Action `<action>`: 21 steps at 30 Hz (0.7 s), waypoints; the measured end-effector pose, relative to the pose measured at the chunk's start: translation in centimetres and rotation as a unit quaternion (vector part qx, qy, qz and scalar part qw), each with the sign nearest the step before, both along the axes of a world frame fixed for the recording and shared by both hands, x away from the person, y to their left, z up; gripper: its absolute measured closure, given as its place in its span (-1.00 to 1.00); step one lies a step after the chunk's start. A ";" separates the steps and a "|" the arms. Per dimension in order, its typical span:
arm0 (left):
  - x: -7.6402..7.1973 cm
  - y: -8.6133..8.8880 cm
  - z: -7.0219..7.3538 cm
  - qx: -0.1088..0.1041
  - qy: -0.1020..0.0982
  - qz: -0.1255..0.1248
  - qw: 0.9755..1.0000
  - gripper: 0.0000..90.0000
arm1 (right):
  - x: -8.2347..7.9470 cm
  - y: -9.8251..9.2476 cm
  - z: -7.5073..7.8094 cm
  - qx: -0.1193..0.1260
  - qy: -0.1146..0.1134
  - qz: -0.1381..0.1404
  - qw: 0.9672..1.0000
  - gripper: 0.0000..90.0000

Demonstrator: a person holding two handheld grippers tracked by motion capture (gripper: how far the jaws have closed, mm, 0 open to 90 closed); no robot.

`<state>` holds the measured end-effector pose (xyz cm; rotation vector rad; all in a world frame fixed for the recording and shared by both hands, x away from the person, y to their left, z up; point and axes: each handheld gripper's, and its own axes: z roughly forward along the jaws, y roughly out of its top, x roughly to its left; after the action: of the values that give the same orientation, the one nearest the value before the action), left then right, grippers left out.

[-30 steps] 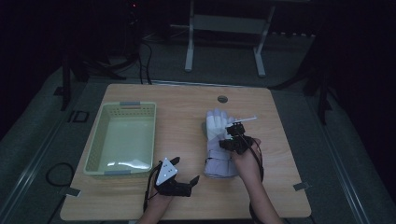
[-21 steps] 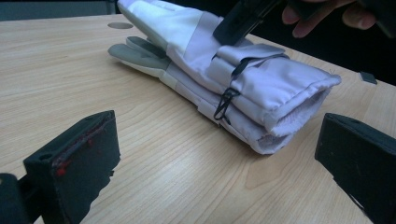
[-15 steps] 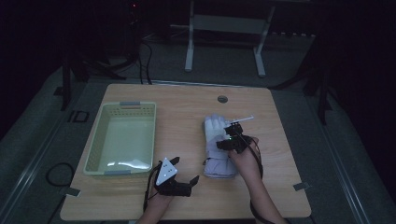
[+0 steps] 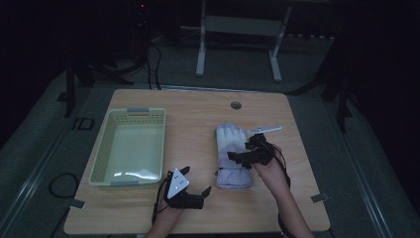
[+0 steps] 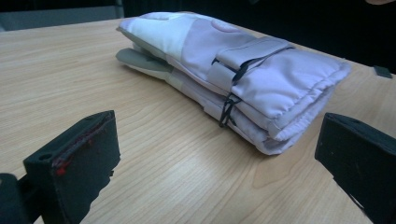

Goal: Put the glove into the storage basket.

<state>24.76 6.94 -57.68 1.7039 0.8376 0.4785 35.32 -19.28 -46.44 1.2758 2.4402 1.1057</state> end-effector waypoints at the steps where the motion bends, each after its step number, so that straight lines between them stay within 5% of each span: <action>1: 0.0 0.0 0.0 0.000 0.000 0.000 1.000 -1.00 | -0.3 0.0 0.0 0.004 -0.025 0.012 1.000 -0.67; 7: 0.1 0.1 0.0 0.000 0.004 0.006 1.000 -1.00 | -0.6 -0.5 -0.4 -0.006 -0.050 0.051 0.997 -0.66; 8: 0.0 0.1 0.0 0.001 0.002 0.006 1.000 -1.00 | -0.6 -0.8 -0.6 -0.023 -0.070 0.066 0.995 -0.59; 16: -0.1 0.1 0.0 -0.001 -0.003 -0.001 1.000 -1.00 | -0.4 -2.2 -0.9 -0.037 -0.053 0.085 0.994 -0.63; 20: 0.2 -0.3 0.1 0.022 0.015 -0.004 1.000 -1.00 | -0.7 -3.7 -0.9 -0.018 -0.058 0.088 0.994 -0.69; 21: 0.3 -0.8 0.3 0.049 0.026 0.000 0.998 -1.00 | -0.7 -3.9 -0.8 -0.009 -0.059 0.086 0.995 -0.71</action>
<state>25.07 6.18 -57.38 1.8138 0.8641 0.4837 34.59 -23.21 -47.27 0.9805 2.5026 1.1615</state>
